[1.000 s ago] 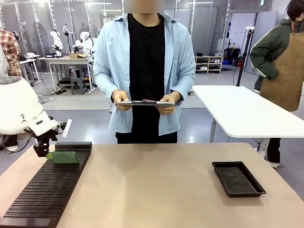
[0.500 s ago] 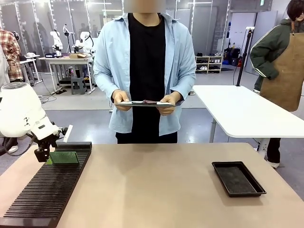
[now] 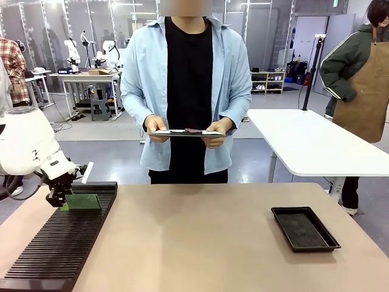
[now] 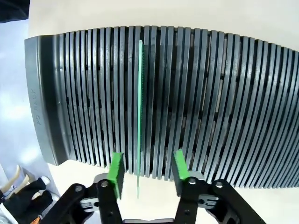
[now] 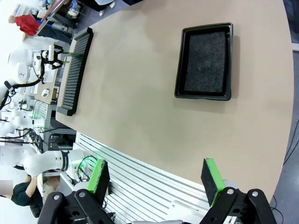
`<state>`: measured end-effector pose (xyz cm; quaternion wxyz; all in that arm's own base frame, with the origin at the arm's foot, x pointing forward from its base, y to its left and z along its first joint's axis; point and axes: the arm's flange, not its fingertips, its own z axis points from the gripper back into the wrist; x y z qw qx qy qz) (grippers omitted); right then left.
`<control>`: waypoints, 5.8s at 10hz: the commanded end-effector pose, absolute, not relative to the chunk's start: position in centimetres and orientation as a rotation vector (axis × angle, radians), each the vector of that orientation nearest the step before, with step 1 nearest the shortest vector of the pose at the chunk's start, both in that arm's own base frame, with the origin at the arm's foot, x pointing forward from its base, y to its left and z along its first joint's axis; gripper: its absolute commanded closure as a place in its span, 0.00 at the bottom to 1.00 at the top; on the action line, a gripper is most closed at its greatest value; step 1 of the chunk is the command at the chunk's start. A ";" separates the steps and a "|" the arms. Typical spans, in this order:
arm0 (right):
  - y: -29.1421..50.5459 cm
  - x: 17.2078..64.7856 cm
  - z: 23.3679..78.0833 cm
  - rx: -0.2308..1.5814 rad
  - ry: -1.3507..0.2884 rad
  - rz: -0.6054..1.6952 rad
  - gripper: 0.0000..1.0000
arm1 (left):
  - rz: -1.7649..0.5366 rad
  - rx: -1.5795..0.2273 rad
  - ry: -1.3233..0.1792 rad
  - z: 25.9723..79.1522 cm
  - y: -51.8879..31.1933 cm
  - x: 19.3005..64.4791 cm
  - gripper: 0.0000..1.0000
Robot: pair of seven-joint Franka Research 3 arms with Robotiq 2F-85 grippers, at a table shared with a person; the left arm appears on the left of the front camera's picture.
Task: Inspect the PCB.
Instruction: Pick up the Blank PCB and present it to the human, then release the Blank PCB you were holding.
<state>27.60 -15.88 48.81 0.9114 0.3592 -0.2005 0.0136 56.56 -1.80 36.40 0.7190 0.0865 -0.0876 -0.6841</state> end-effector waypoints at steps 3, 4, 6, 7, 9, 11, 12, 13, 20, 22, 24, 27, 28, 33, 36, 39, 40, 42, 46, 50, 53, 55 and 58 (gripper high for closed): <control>-16.0 27.5 48.9 0.742 -0.416 0.045 0.00 | -1.494 0.155 -0.173 36.2 -1.8 57.9 1.00; -16.0 27.5 48.9 0.742 -0.416 0.045 0.00 | -1.497 0.153 -0.171 36.2 -1.8 57.9 1.00; -16.0 27.5 48.9 0.742 -0.416 0.045 0.00 | -1.486 0.158 -0.162 36.3 -1.8 57.9 1.00; -16.0 27.5 48.9 0.742 -0.416 0.045 0.00 | -1.485 0.148 -0.166 36.5 -1.9 57.8 1.00; -16.0 27.5 48.9 0.742 -0.416 0.045 0.00 | -1.440 0.146 -0.188 37.9 -1.9 57.4 1.00; -16.0 27.5 48.9 0.742 -0.416 0.045 0.00 | -1.422 0.187 -0.306 41.6 -2.0 55.0 1.00; -16.0 27.5 48.9 0.742 -0.416 0.045 0.00 | -1.376 0.219 -0.355 43.5 -2.0 53.5 1.00; -16.0 27.5 48.9 0.742 -0.416 0.045 0.00 | -1.312 0.201 -0.380 45.2 -1.9 52.0 1.00; -16.0 27.5 48.9 0.742 -0.416 0.045 0.00 | -0.757 -0.653 -0.338 47.4 -1.9 51.8 1.00; -16.0 27.5 48.9 0.742 -0.416 0.045 0.00 | -0.600 -1.007 -0.331 44.3 -1.5 54.2 1.00; -16.0 27.5 48.9 0.742 -0.416 0.045 0.00 | -0.486 -1.138 -0.267 41.5 -2.9 55.9 1.00; -16.0 27.5 48.9 0.742 -0.416 0.045 0.00 | -0.368 -1.271 -0.141 38.6 -3.3 57.2 1.00; -16.0 27.5 48.9 0.742 -0.416 0.045 0.00 | -0.395 -1.291 -0.141 38.2 -3.4 57.5 1.00; -16.0 27.5 48.9 0.742 -0.416 0.045 0.00 | -0.409 -1.274 -0.130 37.0 -3.7 56.7 1.00; -16.0 27.5 48.9 0.742 -0.416 0.045 0.00 | -0.409 -1.274 -0.130 37.0 -3.7 56.7 1.00; -16.0 27.5 48.9 0.742 -0.416 0.045 0.00 | -0.409 -1.274 -0.130 37.0 -3.7 56.7 1.00; -16.0 27.5 48.9 0.742 -0.416 0.045 0.00 | -0.409 -1.274 -0.130 37.0 -3.7 56.7 1.00; -16.0 27.5 48.9 0.742 -0.416 0.045 0.00 | -0.409 -1.274 -0.130 37.0 -3.7 56.7 1.00; -16.0 27.5 48.9 0.742 -0.416 0.045 0.00 | -0.409 -1.274 -0.130 37.0 -3.7 56.7 1.00; -16.0 27.5 48.9 0.742 -0.416 0.045 0.00 | -0.409 -1.274 -0.130 37.0 -3.7 56.7 1.00; -16.0 27.5 48.9 0.742 -0.416 0.045 0.00 | -0.409 -1.274 -0.130 37.0 -3.7 56.7 1.00; -16.0 27.5 48.9 0.742 -0.416 0.045 0.00 | -0.409 -1.274 -0.130 37.0 -3.7 56.7 1.00; -16.0 27.5 48.9 0.742 -0.416 0.045 0.00 | -0.409 -1.274 -0.130 37.0 -3.7 56.7 1.00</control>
